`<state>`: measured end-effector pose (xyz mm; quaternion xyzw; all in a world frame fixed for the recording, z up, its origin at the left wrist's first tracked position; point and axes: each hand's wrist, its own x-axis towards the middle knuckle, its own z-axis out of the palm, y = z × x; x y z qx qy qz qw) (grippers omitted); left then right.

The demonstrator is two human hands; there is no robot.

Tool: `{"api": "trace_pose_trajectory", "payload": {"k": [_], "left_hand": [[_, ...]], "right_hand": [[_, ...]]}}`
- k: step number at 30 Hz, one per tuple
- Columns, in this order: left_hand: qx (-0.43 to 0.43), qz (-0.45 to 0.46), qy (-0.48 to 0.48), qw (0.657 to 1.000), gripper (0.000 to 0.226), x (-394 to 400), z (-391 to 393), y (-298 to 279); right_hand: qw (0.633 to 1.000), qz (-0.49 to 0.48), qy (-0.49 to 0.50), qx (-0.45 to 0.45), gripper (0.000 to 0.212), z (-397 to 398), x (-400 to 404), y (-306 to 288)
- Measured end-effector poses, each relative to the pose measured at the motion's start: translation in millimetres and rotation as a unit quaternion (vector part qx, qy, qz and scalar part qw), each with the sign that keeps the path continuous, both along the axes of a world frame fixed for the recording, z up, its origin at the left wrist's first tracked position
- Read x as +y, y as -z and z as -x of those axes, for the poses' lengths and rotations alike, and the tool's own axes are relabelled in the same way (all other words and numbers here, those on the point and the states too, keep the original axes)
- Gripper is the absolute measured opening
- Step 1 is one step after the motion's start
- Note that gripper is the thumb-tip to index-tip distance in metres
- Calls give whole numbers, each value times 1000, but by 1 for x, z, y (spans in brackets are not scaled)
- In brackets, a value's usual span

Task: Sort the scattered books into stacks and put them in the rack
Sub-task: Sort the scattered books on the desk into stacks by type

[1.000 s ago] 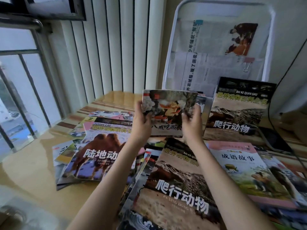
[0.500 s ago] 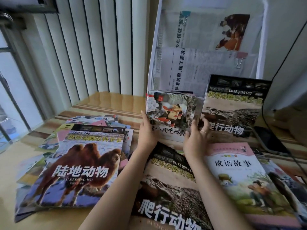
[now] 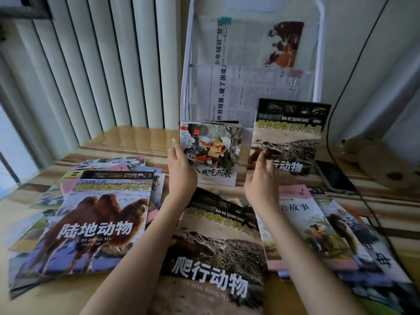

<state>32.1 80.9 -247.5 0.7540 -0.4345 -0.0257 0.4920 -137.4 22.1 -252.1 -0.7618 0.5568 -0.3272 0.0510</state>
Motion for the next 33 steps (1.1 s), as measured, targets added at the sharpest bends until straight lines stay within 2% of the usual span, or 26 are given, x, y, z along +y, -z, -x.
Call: {"api": "trace_pose_trajectory", "payload": {"k": [4,7,8,9,11,13,15,18,21,23,25,28,30,33], "left_hand": [[-127,-29,57,990,73,5,45,-12],[-204,-130,201,949,47,10,99,-12],[-223,-192,251,922,50,13,118,-8],[-237,-271,290,887,63,16,137,-3],[-249,-400,314,824,81,22,164,5],[-260,-436,314,802,95,26,178,7],[-261,-421,347,796,107,31,184,6],[-263,-389,393,791,113,36,189,6],[-261,-368,412,791,117,41,190,11],[-253,-333,416,808,116,45,190,15],[-216,-277,418,838,102,48,188,16],[-123,-178,422,880,68,47,184,9],[-100,-116,414,897,45,50,184,3],[-76,-95,398,909,49,55,185,0]], "right_hand": [[987,-83,116,79,75,69,15,-15],[971,-179,145,66,65,111,23,-14],[968,-207,132,40,56,120,25,-10],[967,-228,110,-2,47,127,31,-9],[961,-249,68,-98,32,137,37,-9],[941,-269,47,-201,33,146,41,-17],[908,-293,31,-298,45,156,40,-23],[876,-316,-7,-364,49,168,40,-22],[823,-344,-24,-452,37,174,42,-23],[784,-366,-24,-501,21,179,43,-27],[760,-395,-11,-517,15,185,43,-29],[749,-447,-34,-487,24,192,44,-28],[746,-468,-69,-468,27,194,45,-28],[759,-479,-65,-436,32,194,47,-27]]}}
